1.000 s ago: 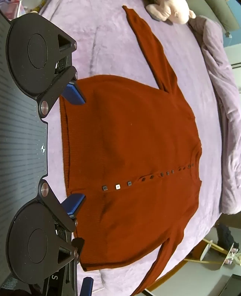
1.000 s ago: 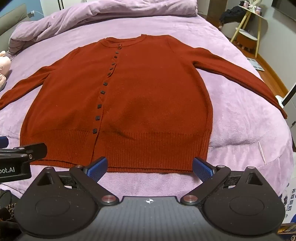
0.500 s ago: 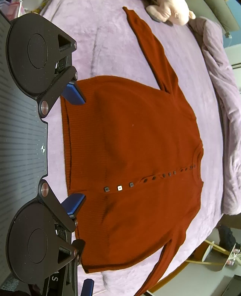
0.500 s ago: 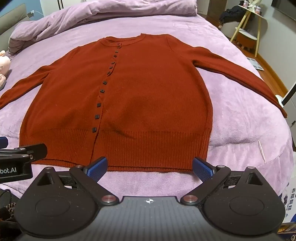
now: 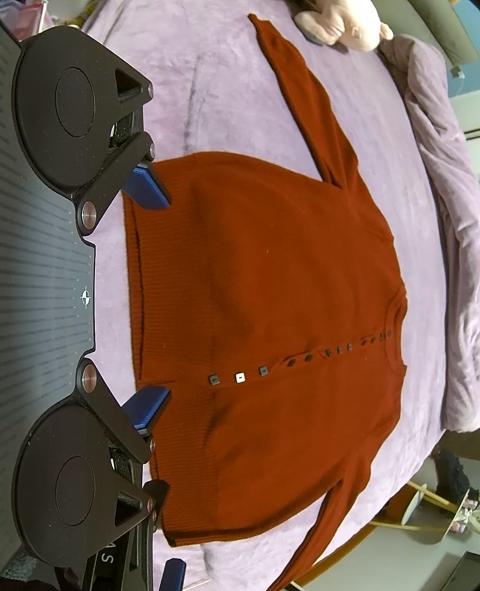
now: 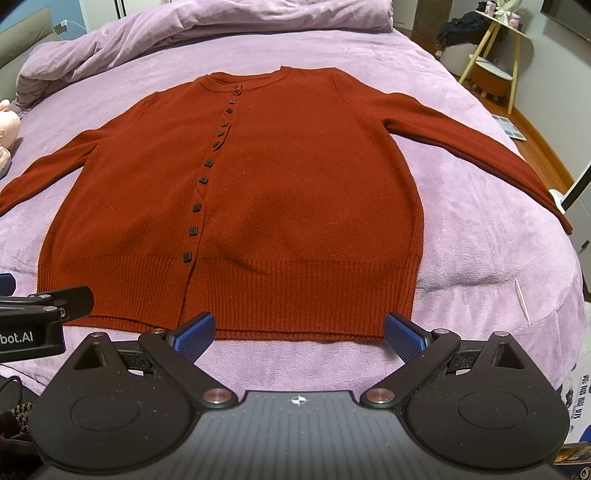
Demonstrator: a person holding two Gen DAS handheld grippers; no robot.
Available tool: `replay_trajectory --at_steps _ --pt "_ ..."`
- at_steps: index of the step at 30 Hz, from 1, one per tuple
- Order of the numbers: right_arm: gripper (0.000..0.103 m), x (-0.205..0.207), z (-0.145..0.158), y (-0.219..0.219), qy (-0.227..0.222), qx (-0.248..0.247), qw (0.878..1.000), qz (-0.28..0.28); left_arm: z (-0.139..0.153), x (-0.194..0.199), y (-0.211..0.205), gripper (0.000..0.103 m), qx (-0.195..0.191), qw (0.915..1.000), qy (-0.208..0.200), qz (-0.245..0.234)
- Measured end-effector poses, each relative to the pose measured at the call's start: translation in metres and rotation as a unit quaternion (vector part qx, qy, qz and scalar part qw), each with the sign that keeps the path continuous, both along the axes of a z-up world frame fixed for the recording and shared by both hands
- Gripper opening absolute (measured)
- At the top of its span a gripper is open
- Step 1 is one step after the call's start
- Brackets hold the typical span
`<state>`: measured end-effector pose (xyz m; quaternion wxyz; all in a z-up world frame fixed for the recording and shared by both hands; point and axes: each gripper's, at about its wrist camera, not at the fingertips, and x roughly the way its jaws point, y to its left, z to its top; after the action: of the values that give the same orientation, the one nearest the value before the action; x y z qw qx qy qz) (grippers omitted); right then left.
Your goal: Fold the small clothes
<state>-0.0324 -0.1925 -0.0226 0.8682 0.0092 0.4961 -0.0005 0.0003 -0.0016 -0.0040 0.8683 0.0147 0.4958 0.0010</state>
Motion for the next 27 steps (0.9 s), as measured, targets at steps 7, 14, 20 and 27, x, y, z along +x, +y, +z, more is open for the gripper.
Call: replay_trajectory --at_steps 7,14,20,27 --pt "0.098 -0.0009 -0.0009 -0.0006 0.000 0.001 1.000 0.000 -0.0017 0.0000 -0.0004 0.103 0.001 1.0000 0.004 0.001" --pt "0.098 0.0001 -0.0011 0.0005 0.000 0.001 1.000 -0.001 -0.0014 0.0000 -0.0002 0.103 0.001 1.0000 0.005 0.001" --pt "0.098 -0.0020 -0.0021 -0.0037 0.000 0.003 1.000 -0.003 -0.0019 0.0001 -0.0006 0.103 0.000 1.0000 0.006 0.002" --pt "0.098 -0.0004 -0.0016 -0.0036 0.003 0.004 1.000 -0.003 -0.0028 0.0007 -0.0004 0.103 -0.001 1.0000 0.008 0.002"
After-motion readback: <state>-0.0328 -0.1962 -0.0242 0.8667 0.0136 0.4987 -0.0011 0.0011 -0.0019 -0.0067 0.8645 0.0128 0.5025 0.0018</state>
